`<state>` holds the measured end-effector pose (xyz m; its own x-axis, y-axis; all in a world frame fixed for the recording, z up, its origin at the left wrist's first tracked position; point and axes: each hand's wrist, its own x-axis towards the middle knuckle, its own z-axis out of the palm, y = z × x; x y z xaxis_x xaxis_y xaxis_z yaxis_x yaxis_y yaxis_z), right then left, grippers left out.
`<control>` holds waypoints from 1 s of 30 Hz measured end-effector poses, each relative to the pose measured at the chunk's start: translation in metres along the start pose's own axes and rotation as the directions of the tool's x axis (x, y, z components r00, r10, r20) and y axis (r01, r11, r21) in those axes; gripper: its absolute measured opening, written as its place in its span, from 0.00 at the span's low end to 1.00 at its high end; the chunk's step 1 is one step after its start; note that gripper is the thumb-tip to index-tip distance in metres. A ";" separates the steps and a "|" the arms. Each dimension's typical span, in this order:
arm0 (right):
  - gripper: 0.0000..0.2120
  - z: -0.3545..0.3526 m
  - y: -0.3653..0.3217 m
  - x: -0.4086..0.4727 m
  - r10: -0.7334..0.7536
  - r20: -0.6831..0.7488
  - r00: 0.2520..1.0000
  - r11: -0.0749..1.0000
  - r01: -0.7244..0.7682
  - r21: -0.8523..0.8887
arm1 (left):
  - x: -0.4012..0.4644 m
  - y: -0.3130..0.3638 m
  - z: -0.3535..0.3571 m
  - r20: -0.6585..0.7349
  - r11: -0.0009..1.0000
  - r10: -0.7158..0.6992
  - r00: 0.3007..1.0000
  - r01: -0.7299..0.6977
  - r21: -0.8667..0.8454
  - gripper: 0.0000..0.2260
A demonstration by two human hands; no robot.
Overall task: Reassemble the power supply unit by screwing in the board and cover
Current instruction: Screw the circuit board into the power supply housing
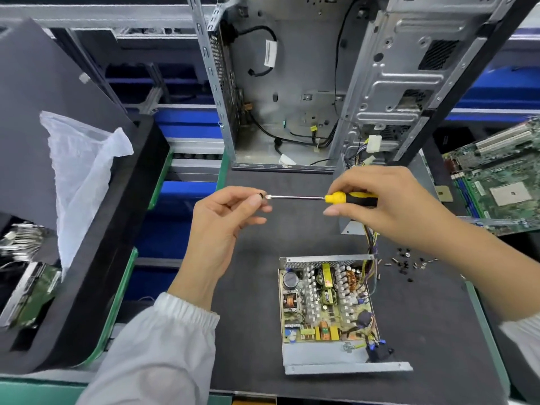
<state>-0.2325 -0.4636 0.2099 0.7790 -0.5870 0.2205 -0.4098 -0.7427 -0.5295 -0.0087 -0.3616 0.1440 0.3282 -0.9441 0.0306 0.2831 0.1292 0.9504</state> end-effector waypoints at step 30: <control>0.10 -0.057 0.037 -0.094 0.342 0.233 0.910 0.707 -0.412 0.574 | -0.009 -0.018 0.071 0.217 0.919 0.042 0.975 -0.123 0.376 0.05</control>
<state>-0.3478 -0.4542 0.2161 0.6794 -0.7136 -0.1710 -0.3385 -0.0980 -0.9359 -0.0807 -0.3766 0.1481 0.1361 -0.9812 0.1371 -0.1189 0.1212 0.9855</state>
